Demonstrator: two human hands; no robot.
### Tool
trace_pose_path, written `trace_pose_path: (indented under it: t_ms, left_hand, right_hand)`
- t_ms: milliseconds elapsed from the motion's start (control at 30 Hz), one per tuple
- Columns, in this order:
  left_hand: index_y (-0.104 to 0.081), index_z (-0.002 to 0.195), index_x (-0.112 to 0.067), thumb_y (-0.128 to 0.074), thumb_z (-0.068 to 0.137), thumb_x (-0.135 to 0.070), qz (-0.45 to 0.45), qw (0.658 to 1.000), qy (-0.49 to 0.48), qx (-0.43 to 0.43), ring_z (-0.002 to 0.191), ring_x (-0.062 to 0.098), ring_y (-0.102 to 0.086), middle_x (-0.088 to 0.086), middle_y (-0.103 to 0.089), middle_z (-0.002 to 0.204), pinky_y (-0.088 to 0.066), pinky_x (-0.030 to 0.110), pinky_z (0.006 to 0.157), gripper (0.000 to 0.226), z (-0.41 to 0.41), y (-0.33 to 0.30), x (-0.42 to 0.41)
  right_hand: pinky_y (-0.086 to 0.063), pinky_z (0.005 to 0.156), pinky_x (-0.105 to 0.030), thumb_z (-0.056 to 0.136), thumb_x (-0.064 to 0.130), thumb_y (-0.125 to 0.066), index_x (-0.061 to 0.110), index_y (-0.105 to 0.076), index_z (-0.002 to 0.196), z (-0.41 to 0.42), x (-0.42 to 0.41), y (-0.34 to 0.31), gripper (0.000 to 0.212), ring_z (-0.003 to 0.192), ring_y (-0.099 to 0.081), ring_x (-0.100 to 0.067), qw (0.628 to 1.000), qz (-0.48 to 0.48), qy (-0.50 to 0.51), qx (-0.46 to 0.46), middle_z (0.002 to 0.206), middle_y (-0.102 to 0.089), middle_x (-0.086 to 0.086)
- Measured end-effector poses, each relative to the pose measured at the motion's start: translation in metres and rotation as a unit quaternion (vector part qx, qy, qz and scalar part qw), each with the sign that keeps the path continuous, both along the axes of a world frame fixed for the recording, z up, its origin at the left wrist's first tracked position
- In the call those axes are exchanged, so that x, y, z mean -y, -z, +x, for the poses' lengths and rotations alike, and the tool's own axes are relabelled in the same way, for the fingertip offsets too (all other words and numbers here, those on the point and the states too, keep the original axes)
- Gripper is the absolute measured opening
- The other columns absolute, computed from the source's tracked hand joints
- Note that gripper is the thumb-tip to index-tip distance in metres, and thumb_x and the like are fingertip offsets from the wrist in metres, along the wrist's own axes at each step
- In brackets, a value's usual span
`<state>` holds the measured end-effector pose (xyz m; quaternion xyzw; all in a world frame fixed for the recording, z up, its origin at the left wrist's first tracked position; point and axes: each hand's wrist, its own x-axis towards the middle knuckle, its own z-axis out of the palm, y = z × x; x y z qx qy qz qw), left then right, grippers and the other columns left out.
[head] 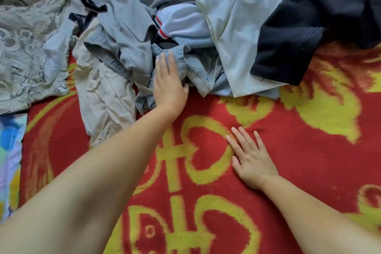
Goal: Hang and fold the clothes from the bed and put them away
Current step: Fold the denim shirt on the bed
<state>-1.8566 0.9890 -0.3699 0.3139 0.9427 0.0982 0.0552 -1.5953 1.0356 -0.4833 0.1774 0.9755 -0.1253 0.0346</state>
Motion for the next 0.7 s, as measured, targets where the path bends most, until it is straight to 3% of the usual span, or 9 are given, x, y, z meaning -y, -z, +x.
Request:
trace_pose_path:
  t_ms: [67, 133, 267, 367, 433, 500, 567, 700]
  left_hand:
    - [-0.030, 0.147, -0.018, -0.047, 0.092, -0.006, 0.049, 0.995, -0.029, 0.080, 0.134, 0.028, -0.038, 0.007, -0.040, 0.148, -0.036, 0.034, 0.101, 0.059, -0.012, 0.007, -0.008]
    - [-0.045, 0.137, -0.019, -0.040, 0.088, 0.002, 0.033, 0.996, -0.010, 0.085, 0.113, 0.035, -0.053, 0.010, -0.057, 0.129, -0.041, 0.036, 0.081, 0.053, -0.009, 0.008, -0.006]
    - [-0.052, 0.130, -0.017, -0.041, 0.087, 0.002, 0.000, 0.992, 0.085, 0.097, 0.105, 0.037, -0.057, 0.012, -0.063, 0.119, -0.042, 0.041, 0.082, 0.048, 0.029, 0.008, 0.025]
    - [-0.055, 0.124, -0.015, -0.044, 0.088, -0.001, -0.034, 0.977, 0.166, 0.133, 0.104, 0.033, -0.059, 0.007, -0.063, 0.118, -0.044, 0.041, 0.081, 0.040, 0.093, 0.008, 0.063]
    - [-0.057, 0.123, -0.015, -0.045, 0.086, 0.001, 0.009, 0.977, 0.138, 0.161, 0.101, 0.033, -0.060, 0.007, -0.065, 0.115, -0.043, 0.038, 0.081, 0.043, 0.124, 0.002, 0.089]
    - [-0.059, 0.124, -0.019, -0.047, 0.085, 0.001, 0.060, 0.980, 0.094, 0.165, 0.097, 0.035, -0.060, 0.008, -0.068, 0.108, -0.036, 0.031, 0.074, 0.045, 0.134, -0.014, 0.104]
    - [-0.057, 0.128, -0.024, -0.047, 0.085, -0.001, 0.079, 0.980, 0.075, 0.169, 0.097, 0.035, -0.059, 0.008, -0.069, 0.107, -0.032, 0.030, 0.070, 0.049, 0.135, -0.039, 0.114]
    - [-0.051, 0.133, -0.026, -0.045, 0.085, -0.004, 0.066, 0.973, 0.093, 0.201, 0.096, 0.031, -0.059, 0.006, -0.068, 0.104, -0.030, 0.029, 0.067, 0.053, 0.145, -0.099, 0.133]
  right_hand:
    - [-0.011, 0.112, -0.047, 0.088, 0.036, -0.032, 0.017, -0.044, 0.142, -0.001, -0.001, 0.004, 0.059, 0.143, -0.021, -0.019, 1.000, 0.016, -0.002, -0.017, 0.152, -0.037, -0.006]
    - [-0.011, 0.112, -0.047, 0.088, 0.037, -0.031, 0.017, -0.044, 0.142, 0.001, -0.001, 0.004, 0.059, 0.144, -0.023, -0.019, 1.000, 0.023, -0.001, -0.012, 0.152, -0.036, -0.006]
    - [-0.005, 0.115, -0.045, 0.089, 0.038, -0.025, 0.019, -0.038, 0.146, 0.001, -0.006, 0.004, 0.061, 0.144, -0.013, -0.016, 1.000, 0.002, -0.003, 0.018, 0.156, -0.028, -0.004]
    - [0.010, 0.118, -0.040, 0.090, 0.042, -0.017, 0.023, -0.023, 0.151, -0.002, -0.008, 0.003, 0.065, 0.144, 0.008, -0.011, 0.998, -0.018, -0.005, 0.065, 0.161, -0.011, -0.001]
    - [0.017, 0.115, -0.038, 0.095, 0.042, -0.024, 0.026, -0.011, 0.153, -0.005, -0.010, 0.000, 0.062, 0.142, 0.020, -0.008, 0.994, -0.039, -0.013, 0.105, 0.162, 0.002, 0.002]
    - [0.012, 0.117, -0.040, 0.097, 0.039, -0.037, 0.027, -0.009, 0.154, -0.008, -0.014, -0.013, 0.064, 0.146, 0.016, -0.011, 0.987, -0.080, -0.022, 0.136, 0.162, 0.005, 0.002]
    - [-0.005, 0.120, -0.043, 0.095, 0.036, -0.048, 0.021, -0.011, 0.154, -0.008, -0.016, -0.040, 0.071, 0.149, 0.000, -0.017, 0.978, -0.148, 0.007, 0.148, 0.162, -0.003, -0.001]
    - [-0.024, 0.116, -0.040, 0.085, 0.034, -0.068, 0.011, -0.007, 0.153, 0.002, -0.003, -0.108, 0.094, 0.147, -0.016, -0.023, 0.954, -0.245, 0.172, 0.006, 0.160, -0.013, -0.009]
